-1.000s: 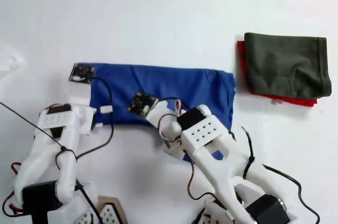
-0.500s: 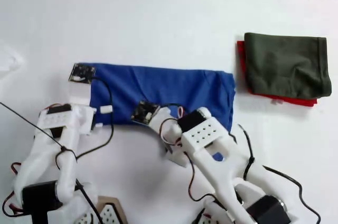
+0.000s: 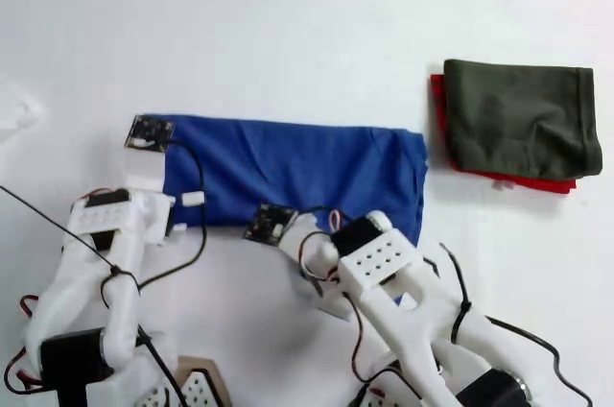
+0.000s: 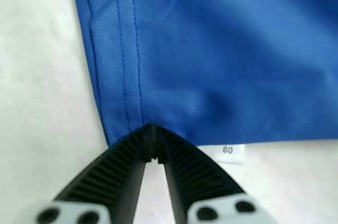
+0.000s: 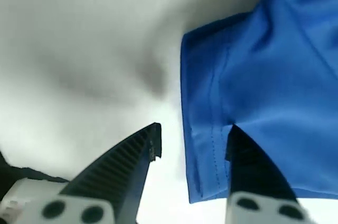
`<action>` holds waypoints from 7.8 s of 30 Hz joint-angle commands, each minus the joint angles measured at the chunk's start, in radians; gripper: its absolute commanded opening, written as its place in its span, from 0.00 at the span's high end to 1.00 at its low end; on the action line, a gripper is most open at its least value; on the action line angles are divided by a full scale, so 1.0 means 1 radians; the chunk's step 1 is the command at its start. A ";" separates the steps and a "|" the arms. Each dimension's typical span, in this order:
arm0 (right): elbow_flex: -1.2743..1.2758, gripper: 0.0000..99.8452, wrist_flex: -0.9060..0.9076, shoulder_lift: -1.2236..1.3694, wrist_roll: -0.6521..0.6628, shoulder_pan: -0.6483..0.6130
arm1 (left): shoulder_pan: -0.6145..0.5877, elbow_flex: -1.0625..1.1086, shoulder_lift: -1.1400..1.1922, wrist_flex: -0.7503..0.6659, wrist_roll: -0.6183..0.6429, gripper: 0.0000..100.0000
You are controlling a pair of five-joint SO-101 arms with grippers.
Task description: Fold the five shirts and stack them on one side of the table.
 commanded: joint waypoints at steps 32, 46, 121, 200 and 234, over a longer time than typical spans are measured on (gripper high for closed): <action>0.064 0.99 -0.176 0.166 0.009 0.093 | -0.006 0.001 -0.015 -0.015 0.009 0.97; -0.222 0.98 0.027 0.170 0.078 0.119 | -0.006 0.001 -0.015 -0.015 0.009 0.97; -1.169 0.98 0.050 0.921 -0.123 0.257 | -0.006 -0.001 -0.015 -0.015 0.009 0.97; -0.094 0.98 -0.162 -0.041 0.124 0.874 | 0.097 -1.112 0.908 0.680 0.150 0.86; 0.367 0.98 -0.518 -0.300 0.120 1.024 | -0.245 -1.486 0.867 1.071 -0.049 0.97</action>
